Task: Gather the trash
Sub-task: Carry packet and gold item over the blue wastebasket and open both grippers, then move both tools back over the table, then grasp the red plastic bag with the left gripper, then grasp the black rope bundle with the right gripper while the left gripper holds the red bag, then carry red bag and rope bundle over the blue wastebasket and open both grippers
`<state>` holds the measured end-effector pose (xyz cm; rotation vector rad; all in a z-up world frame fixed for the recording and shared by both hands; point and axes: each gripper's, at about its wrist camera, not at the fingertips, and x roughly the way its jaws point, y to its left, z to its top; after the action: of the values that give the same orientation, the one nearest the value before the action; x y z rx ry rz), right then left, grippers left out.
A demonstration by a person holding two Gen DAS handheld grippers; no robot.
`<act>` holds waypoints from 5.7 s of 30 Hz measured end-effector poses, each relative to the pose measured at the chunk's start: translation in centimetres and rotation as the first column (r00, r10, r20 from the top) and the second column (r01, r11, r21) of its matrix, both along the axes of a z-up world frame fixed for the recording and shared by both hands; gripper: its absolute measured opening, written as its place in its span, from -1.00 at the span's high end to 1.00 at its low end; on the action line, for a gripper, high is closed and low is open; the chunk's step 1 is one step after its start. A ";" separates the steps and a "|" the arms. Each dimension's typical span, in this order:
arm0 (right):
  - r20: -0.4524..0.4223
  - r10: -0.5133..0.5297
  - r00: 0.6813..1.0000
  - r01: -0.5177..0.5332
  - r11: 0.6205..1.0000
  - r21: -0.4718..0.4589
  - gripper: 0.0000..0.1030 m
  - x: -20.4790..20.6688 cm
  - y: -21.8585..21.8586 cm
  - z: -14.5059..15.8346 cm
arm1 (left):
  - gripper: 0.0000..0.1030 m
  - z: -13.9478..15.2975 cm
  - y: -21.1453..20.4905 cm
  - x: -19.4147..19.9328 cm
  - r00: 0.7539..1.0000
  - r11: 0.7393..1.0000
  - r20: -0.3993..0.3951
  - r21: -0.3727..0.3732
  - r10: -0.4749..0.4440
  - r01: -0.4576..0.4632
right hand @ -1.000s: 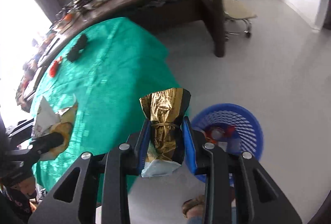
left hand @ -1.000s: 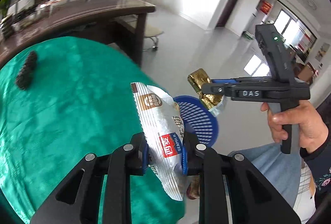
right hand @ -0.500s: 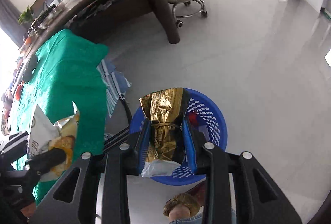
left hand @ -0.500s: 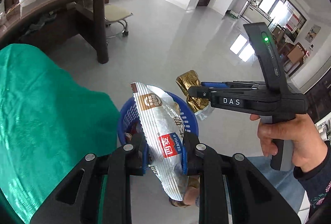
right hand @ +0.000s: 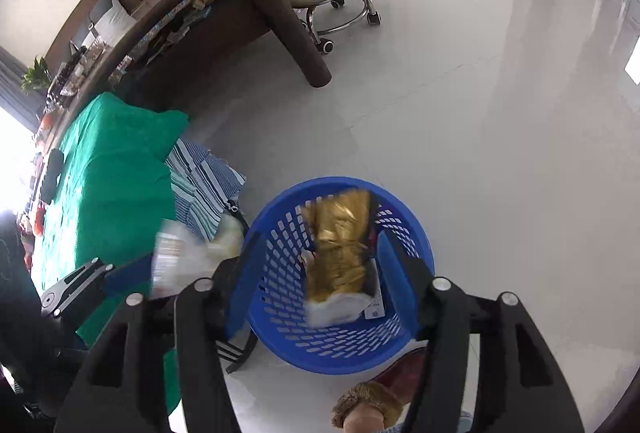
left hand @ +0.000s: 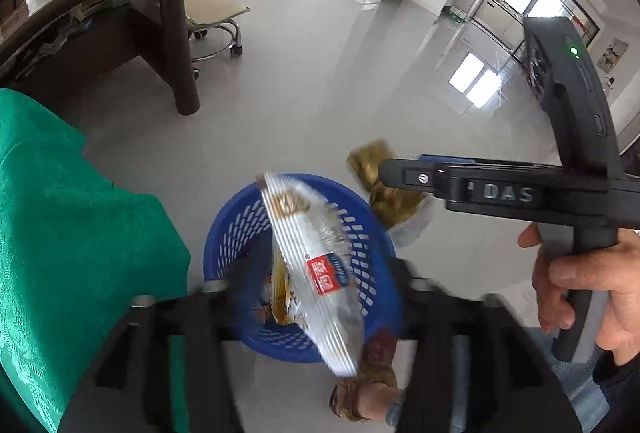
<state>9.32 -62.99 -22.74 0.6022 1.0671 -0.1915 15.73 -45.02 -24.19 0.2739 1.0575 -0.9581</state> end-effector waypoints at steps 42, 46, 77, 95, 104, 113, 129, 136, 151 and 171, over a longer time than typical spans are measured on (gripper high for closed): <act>0.076 0.532 0.844 -0.476 0.806 -0.352 -0.91 12.7 40.7 5.0 | -0.90 9.6 46.9 3.8 0.704 0.732 0.316 0.044 0.636 -0.680; 0.058 0.529 0.847 -0.477 0.803 -0.359 -0.91 12.8 40.7 4.7 | -0.90 9.3 46.7 4.4 0.712 0.740 0.323 0.051 0.624 -0.671; 0.101 0.435 0.895 -0.418 0.895 -0.157 0.15 32.8 45.2 6.1 | -0.76 6.3 53.9 26.7 0.657 0.662 0.196 0.053 0.728 -0.748; 0.192 0.685 0.703 -0.631 0.725 -0.276 0.22 10.9 40.4 10.0 | 0.19 11.0 47.1 10.0 0.793 0.804 0.140 -0.072 0.594 -0.590; 0.114 0.598 0.794 -0.547 0.783 -0.298 -0.40 9.0 39.2 5.5 | -0.39 7.9 44.0 3.4 0.796 0.810 0.172 -0.025 0.581 -0.586; 0.099 0.609 0.787 -0.542 0.759 -0.360 -0.68 9.3 40.3 4.8 | -0.92 6.0 43.5 3.5 0.785 0.795 0.198 0.040 0.587 -0.605; 0.121 0.591 0.797 -0.526 0.779 -0.342 -0.69 8.8 39.6 4.7 | -0.91 4.5 43.1 3.6 0.784 0.791 0.214 0.074 0.583 -0.608; 0.145 0.581 0.801 -0.518 0.794 -0.318 -0.68 8.8 39.3 4.8 | -0.92 4.5 42.8 3.5 0.784 0.789 0.229 0.094 0.576 -0.607; 0.121 0.575 0.809 -0.558 0.817 -0.146 -0.67 10.6 36.2 8.6 | -0.92 6.7 45.2 3.1 0.837 0.844 0.122 -0.011 0.533 -0.536; 0.050 0.589 0.806 -0.583 0.806 -0.100 0.26 11.5 33.4 11.5 | 0.47 9.2 40.0 2.7 0.912 0.917 0.132 0.045 0.389 -0.397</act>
<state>20.87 -29.61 -11.22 0.1797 1.1165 0.3333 18.48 -5.07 -14.96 0.1645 0.9886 -0.5342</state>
